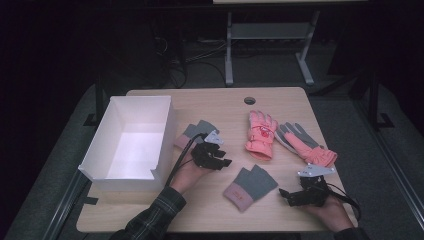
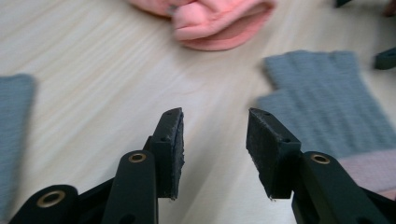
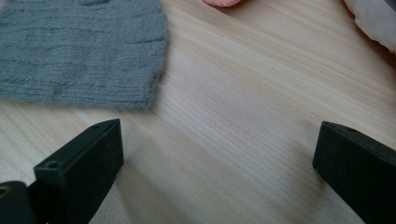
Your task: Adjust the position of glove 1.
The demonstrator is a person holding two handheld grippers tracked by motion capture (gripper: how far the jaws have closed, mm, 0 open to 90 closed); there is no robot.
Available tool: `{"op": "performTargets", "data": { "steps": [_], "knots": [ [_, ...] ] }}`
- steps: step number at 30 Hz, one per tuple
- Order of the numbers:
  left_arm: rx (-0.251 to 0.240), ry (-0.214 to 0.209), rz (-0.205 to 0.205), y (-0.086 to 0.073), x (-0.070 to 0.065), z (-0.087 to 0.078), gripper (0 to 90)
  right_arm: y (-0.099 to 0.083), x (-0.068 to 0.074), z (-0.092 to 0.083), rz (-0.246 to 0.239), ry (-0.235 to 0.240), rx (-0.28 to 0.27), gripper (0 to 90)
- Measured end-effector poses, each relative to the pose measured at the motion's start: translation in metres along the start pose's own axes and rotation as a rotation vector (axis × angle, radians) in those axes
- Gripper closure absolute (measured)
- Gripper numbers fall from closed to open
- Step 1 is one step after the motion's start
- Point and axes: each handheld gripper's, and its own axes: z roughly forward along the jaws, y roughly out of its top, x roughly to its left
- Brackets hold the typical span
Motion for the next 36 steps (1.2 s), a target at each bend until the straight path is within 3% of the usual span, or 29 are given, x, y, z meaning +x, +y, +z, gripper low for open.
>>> {"op": "performTargets", "data": {
  "steps": [10,18,23,32,36],
  "knots": [
    [-0.05,0.124,-0.096,0.008,0.034,-0.004,63.1,0.0,0.0,0.0,0.001,0.0,0.001,1.1],
    [-0.061,0.242,-0.137,0.007,0.062,0.0,65.7,0.0,0.0,0.0,0.0,0.0,0.001,1.1],
    [-0.022,0.279,-0.162,0.007,0.075,0.009,67.0,0.0,0.0,0.0,0.0,0.0,0.0,1.1],
    [0.044,0.311,-0.172,0.002,0.083,0.023,68.4,0.0,0.0,0.0,0.002,-0.001,0.001,1.1],
    [0.023,0.308,-0.189,-0.001,0.086,0.024,77.3,0.0,0.0,0.0,0.001,-0.001,0.0,1.1]
  ]
}}
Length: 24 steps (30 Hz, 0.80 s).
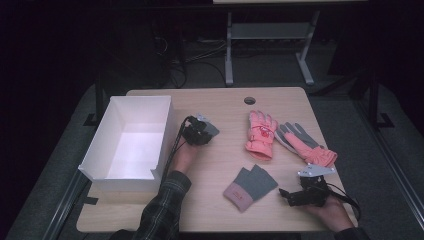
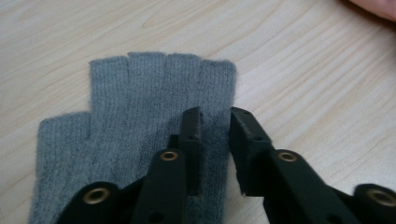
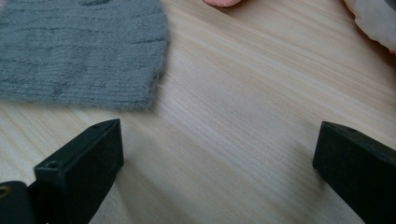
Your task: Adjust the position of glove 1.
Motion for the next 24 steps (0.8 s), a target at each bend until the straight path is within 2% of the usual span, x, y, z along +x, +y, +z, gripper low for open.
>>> {"op": "performTargets", "data": {
  "steps": [2,6,9,12,14,17,20,21,23,24],
  "knots": [
    [-0.002,0.003,-0.002,0.0,0.0,0.0,84.8,0.0,0.0,0.0,0.0,0.0,0.0,1.1],
    [0.0,0.011,0.011,0.001,-0.002,-0.001,87.4,0.0,0.0,0.0,0.0,0.0,0.0,1.1],
    [-0.007,-0.017,0.005,0.004,-0.005,-0.005,87.7,0.0,0.0,0.0,0.001,0.0,0.001,1.1],
    [-0.02,-0.052,0.009,0.008,-0.017,-0.009,87.7,0.0,0.0,0.0,0.0,0.0,0.0,1.1],
    [-0.014,-0.073,0.029,0.009,-0.024,-0.01,87.7,0.0,0.0,0.0,0.0,0.0,0.0,1.1],
    [-0.011,-0.112,0.038,0.01,-0.035,-0.007,87.5,0.0,0.0,0.0,0.0,0.0,0.0,1.1],
    [-0.011,-0.134,0.045,0.009,-0.042,-0.003,85.9,0.0,0.0,0.0,0.0,0.0,0.001,1.1],
    [-0.004,-0.138,0.058,0.009,-0.041,-0.002,84.0,0.0,0.0,0.0,0.001,0.0,0.001,1.1],
    [-0.015,-0.137,0.038,0.009,-0.04,-0.003,76.5,0.0,0.0,0.0,0.003,0.0,0.002,1.1],
    [-0.012,-0.133,0.047,0.009,-0.038,-0.004,74.3,0.0,0.0,0.0,0.001,0.0,0.001,1.1]
  ]
}}
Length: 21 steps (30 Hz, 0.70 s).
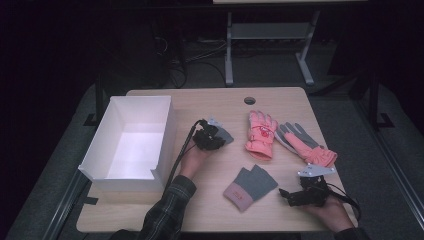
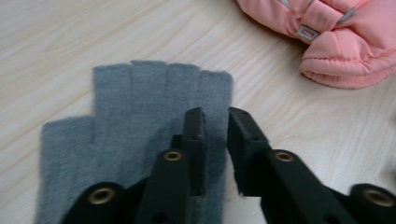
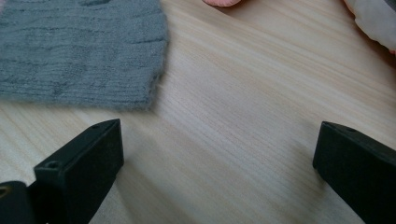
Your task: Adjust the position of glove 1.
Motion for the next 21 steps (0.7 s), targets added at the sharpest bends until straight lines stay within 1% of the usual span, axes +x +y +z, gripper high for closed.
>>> {"op": "performTargets", "data": {
  "steps": [2,4,6,7,8,10,13,14,15,17,18,21],
  "knots": [
    [-0.002,0.021,-0.003,0.0,0.004,-0.005,73.0,0.0,0.0,0.0,0.002,0.002,0.001,1.1],
    [-0.003,0.044,-0.012,-0.001,0.011,-0.009,72.9,0.0,0.0,0.0,0.002,0.002,0.001,1.1],
    [0.007,0.07,-0.029,-0.003,0.017,-0.011,71.6,0.0,0.0,0.0,0.002,0.002,0.001,1.1],
    [0.009,0.076,-0.039,-0.004,0.02,-0.011,69.6,0.0,0.0,0.0,0.002,0.002,0.001,1.1],
    [0.016,0.081,-0.045,-0.006,0.022,-0.011,69.6,0.0,0.0,0.0,0.002,0.002,0.001,1.1],
    [0.024,0.083,-0.054,-0.009,0.026,-0.01,67.3,0.0,0.0,0.0,0.003,0.002,0.002,1.1],
    [0.034,0.07,-0.045,-0.014,0.028,-0.007,65.9,0.0,0.0,0.0,0.003,0.002,0.002,1.1],
    [0.027,0.068,-0.047,-0.015,0.028,-0.006,66.2,0.0,0.0,0.0,0.002,0.002,0.001,1.1],
    [0.027,0.067,-0.045,-0.015,0.028,-0.006,67.5,0.0,0.0,0.0,0.002,0.002,0.001,1.1],
    [0.03,0.063,-0.044,-0.015,0.028,-0.005,74.8,0.0,0.0,0.0,0.002,0.002,0.001,1.1],
    [0.033,0.056,-0.05,-0.015,0.028,-0.005,84.0,0.0,0.0,0.0,0.003,0.001,0.002,1.1],
    [0.029,0.052,-0.058,-0.015,0.028,-0.005,85.8,0.0,0.0,0.0,0.003,0.002,0.002,1.1]
  ]
}}
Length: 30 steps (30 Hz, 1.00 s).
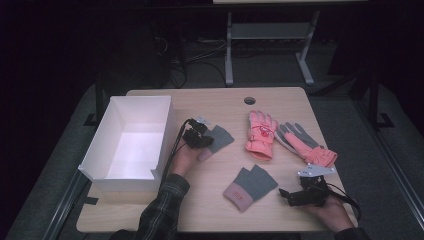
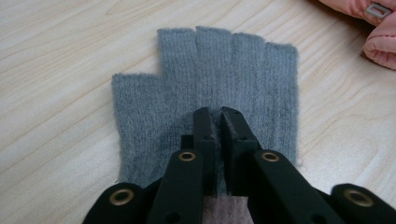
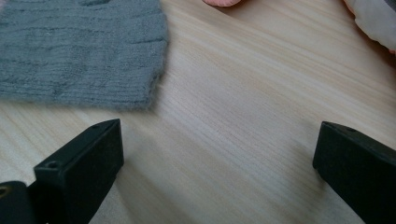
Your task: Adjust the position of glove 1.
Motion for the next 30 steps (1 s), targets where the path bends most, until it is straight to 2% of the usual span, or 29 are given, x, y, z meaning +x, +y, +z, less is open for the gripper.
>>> {"op": "performTargets", "data": {
  "steps": [1,2,6,14,23,30],
  "knots": [
    [-0.002,-0.001,-0.001,0.0,0.0,0.0,86.4,0.0,0.0,0.0,-0.001,0.0,-0.001,1.1],
    [-0.005,-0.01,-0.018,0.001,0.0,-0.002,87.0,0.0,0.0,0.0,0.0,0.0,0.0,1.1],
    [-0.012,-0.027,-0.026,0.003,-0.002,-0.006,87.3,0.0,0.0,0.0,-0.001,0.0,-0.001,1.1],
    [-0.015,-0.053,0.004,0.008,-0.014,-0.019,87.2,0.0,0.0,0.0,-0.001,0.0,-0.001,1.1],
    [-0.019,-0.127,-0.024,0.01,-0.029,-0.036,87.2,0.0,0.0,0.0,-0.002,0.0,0.0,1.1],
    [-0.028,-0.192,0.004,0.014,-0.051,-0.052,87.2,0.0,0.0,0.0,-0.001,0.0,-0.001,1.1]
  ]
}}
